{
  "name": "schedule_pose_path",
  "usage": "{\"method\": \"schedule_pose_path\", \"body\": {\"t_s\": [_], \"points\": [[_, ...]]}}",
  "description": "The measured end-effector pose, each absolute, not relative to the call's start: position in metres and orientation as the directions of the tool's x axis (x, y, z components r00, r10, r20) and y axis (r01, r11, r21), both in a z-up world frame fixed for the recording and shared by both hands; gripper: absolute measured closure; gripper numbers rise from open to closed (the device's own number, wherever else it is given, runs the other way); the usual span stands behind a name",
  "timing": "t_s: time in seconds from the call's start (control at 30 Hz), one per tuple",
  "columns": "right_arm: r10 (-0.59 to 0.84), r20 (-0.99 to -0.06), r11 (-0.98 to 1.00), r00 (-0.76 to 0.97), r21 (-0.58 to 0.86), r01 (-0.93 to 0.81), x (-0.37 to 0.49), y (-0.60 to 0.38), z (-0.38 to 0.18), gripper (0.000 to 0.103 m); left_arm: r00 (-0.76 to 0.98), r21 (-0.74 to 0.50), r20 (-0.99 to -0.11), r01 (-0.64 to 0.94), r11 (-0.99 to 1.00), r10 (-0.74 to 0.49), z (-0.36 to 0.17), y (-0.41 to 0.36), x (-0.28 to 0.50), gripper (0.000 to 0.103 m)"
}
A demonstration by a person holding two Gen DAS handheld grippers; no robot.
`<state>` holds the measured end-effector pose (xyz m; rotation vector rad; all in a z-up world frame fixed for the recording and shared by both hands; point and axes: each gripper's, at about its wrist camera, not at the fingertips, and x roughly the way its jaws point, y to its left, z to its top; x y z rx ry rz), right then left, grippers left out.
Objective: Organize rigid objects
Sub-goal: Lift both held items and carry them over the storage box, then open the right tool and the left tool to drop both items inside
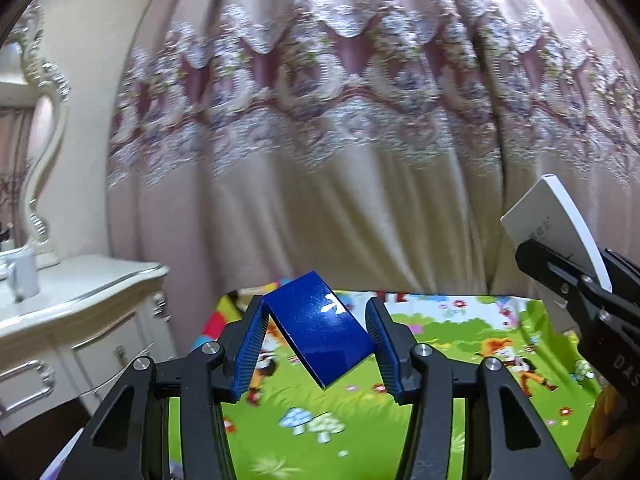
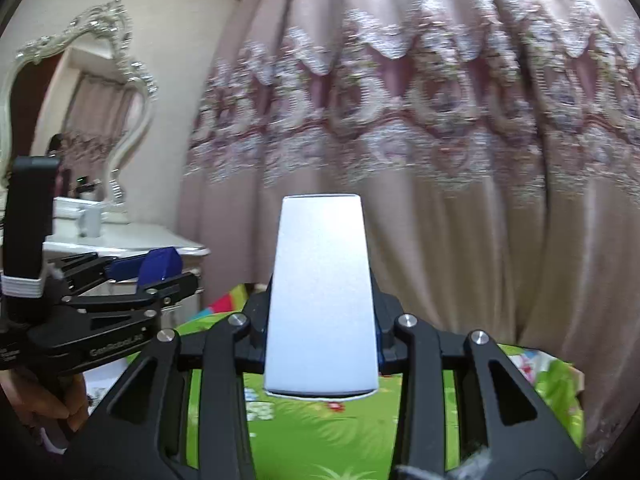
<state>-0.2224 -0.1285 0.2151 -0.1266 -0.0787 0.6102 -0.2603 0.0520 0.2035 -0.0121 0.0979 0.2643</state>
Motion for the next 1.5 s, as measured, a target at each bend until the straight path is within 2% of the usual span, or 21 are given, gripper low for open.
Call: {"method": "schedule_pose_path", "body": {"t_s": [0.27,0.4,0.5,0.67,0.77,0.87,1.0,1.03,1.07,1.1,1.13,1.17,1.23,1.37,1.5], "points": [[0.701,-0.024,0.696,0.713,-0.193,-0.691,-0.236,-0.073,0.209,0.063,0.920,-0.032,-0.113,-0.382,0.924,0.376,0.193,0.098,-0.291,0.052],[0.773,-0.129,0.592,0.621,-0.205,-0.779,-0.237,-0.034,0.199,0.063,0.883,-0.039,-0.166,-0.452,0.891,0.440,0.175,0.122,-0.307,0.051],[0.808,-0.244,0.497,0.536,-0.205,-0.843,-0.237,0.004,0.180,0.063,0.838,-0.068,-0.247,-0.516,0.854,0.486,0.151,0.148,-0.321,0.051],[0.801,-0.443,0.342,0.403,-0.214,-0.915,-0.243,0.069,0.130,0.063,0.734,-0.117,-0.387,-0.640,0.759,0.559,0.105,0.196,-0.350,0.051],[0.782,-0.518,0.276,0.346,-0.210,-0.938,-0.246,0.096,0.108,0.063,0.674,-0.102,-0.451,-0.690,0.717,0.585,0.081,0.214,-0.363,0.051],[0.756,-0.576,0.234,0.312,-0.208,-0.950,-0.249,0.112,0.086,0.063,0.656,-0.090,-0.469,-0.702,0.707,0.592,0.070,0.220,-0.370,0.051],[0.720,-0.635,0.195,0.280,-0.201,-0.960,-0.249,0.128,0.066,0.063,0.634,-0.057,-0.428,-0.730,0.681,0.644,0.071,0.220,-0.378,0.050],[0.711,-0.651,0.185,0.266,-0.191,-0.964,-0.249,0.131,0.063,0.063,0.631,-0.057,-0.428,-0.734,0.677,0.647,0.075,0.220,-0.378,0.044],[0.703,-0.667,0.170,0.246,-0.177,-0.969,-0.248,0.133,0.061,0.062,0.625,-0.054,-0.431,-0.738,0.673,0.651,0.078,0.221,-0.378,0.027],[0.700,-0.675,0.161,0.234,-0.170,-0.972,-0.249,0.135,0.059,0.059,0.618,-0.046,-0.434,-0.742,0.669,0.655,0.081,0.222,-0.379,0.016],[0.696,-0.681,0.155,0.228,-0.167,-0.974,-0.250,0.136,0.058,0.044,0.608,-0.027,-0.434,-0.746,0.665,0.665,0.085,0.222,-0.380,0.000],[0.699,-0.677,0.158,0.231,-0.169,-0.973,-0.250,0.135,0.058,0.027,0.602,-0.005,-0.422,-0.749,0.663,0.678,0.090,0.221,-0.380,0.000],[0.719,-0.656,0.158,0.230,-0.169,-0.973,-0.252,0.132,0.060,0.018,0.574,0.056,-0.394,-0.765,0.641,0.718,0.100,0.216,-0.382,0.000],[0.714,-0.664,0.149,0.221,-0.164,-0.975,-0.256,0.131,0.062,0.018,0.582,0.064,-0.419,-0.747,0.662,0.697,0.112,0.214,-0.384,0.000],[0.704,-0.680,0.145,0.204,-0.143,-0.979,-0.257,0.130,0.058,0.018,0.635,-0.022,-0.442,-0.714,0.700,0.634,0.109,0.221,-0.390,0.000]]}}
